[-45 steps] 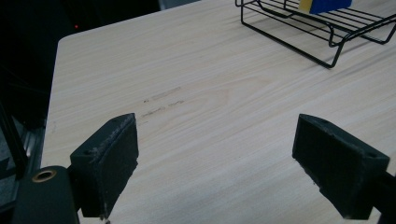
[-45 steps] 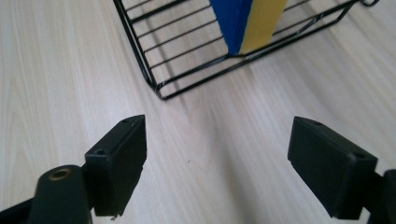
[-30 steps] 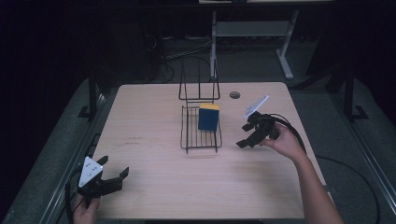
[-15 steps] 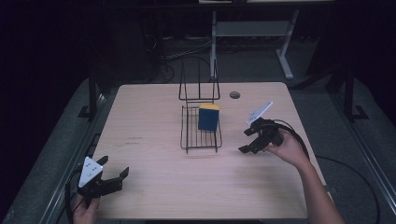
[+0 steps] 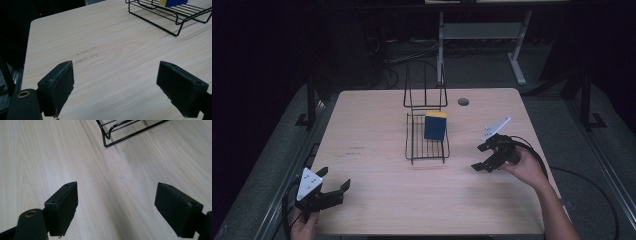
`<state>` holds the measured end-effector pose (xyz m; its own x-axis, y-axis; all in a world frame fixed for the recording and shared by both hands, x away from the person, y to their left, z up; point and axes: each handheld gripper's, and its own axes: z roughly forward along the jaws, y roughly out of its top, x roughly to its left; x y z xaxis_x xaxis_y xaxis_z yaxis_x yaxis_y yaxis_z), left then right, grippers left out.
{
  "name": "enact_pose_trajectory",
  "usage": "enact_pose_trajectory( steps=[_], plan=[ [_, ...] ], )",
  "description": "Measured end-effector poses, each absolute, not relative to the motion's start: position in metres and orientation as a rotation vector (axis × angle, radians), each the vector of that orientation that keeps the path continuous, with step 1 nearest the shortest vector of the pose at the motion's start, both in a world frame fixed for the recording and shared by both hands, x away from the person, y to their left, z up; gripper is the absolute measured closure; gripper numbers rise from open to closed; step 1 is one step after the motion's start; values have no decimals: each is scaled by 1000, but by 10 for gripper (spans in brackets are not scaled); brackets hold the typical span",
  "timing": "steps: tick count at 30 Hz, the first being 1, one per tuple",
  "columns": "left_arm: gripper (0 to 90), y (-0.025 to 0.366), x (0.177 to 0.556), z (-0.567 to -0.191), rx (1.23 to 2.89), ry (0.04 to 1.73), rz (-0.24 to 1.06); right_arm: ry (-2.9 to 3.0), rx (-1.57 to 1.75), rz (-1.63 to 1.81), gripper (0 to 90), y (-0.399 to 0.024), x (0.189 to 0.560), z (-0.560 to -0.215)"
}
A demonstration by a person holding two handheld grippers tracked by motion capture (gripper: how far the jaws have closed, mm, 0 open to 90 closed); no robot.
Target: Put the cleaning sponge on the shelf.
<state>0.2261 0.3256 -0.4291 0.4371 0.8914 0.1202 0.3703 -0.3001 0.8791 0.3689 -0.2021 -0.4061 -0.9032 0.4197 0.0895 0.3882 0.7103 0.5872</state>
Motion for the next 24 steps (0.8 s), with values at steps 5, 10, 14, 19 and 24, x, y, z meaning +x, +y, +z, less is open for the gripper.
enact_pose_trajectory(
  steps=[5, 10, 14, 19, 24],
  plan=[
    [139, 326, 226, -429, 1866, 1071, 798, 2852, 693, 977, 187, -205, 361, -408],
    [139, 326, 226, -429, 1866, 1070, 799, 2847, 688, 971, 187, -210, 351, -412],
    [139, 325, 226, -429, 1869, 1072, 797, 2840, 688, 976, 187, -213, 344, -415],
    [139, 325, 226, -429, 1869, 1071, 798, 2833, 697, 985, 187, -217, 335, -418],
    [139, 325, 226, -429, 1869, 1072, 797, 2819, 694, 1008, 187, -220, 325, -420]
  ],
)
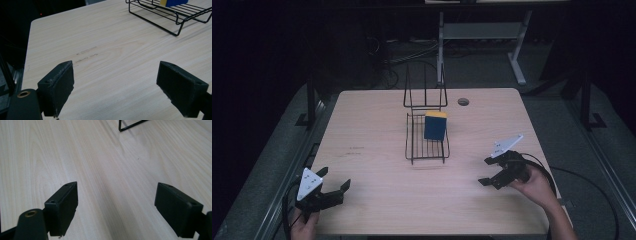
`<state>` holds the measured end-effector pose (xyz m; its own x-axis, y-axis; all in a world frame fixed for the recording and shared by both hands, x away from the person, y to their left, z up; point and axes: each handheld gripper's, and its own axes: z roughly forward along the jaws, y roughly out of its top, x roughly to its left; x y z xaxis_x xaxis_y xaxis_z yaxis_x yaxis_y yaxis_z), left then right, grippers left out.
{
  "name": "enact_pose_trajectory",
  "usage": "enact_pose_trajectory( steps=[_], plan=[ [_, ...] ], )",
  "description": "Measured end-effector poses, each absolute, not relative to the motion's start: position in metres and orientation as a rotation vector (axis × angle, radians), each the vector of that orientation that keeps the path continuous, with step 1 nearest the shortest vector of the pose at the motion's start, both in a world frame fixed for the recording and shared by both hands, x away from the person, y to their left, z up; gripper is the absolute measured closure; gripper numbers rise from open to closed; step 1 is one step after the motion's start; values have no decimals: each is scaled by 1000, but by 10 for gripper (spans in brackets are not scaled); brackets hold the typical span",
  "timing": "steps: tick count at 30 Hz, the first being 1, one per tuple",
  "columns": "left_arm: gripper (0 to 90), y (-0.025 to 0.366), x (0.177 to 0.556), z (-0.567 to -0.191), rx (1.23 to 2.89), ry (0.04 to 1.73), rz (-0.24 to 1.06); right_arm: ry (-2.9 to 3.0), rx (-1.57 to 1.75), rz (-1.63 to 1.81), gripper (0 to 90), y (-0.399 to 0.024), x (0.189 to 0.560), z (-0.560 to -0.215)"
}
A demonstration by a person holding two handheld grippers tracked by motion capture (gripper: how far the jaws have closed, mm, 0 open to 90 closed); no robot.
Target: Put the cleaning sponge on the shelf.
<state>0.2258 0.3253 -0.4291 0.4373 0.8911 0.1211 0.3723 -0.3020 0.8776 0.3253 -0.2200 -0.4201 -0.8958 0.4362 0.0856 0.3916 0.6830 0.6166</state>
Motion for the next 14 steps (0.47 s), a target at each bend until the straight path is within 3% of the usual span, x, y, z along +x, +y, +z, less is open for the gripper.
enact_pose_trajectory(
  steps=[14],
  plan=[
    [139, 324, 227, -430, 1876, 1062, 797, 2749, 737, 1084, 187, -236, 290, -437]
  ],
)
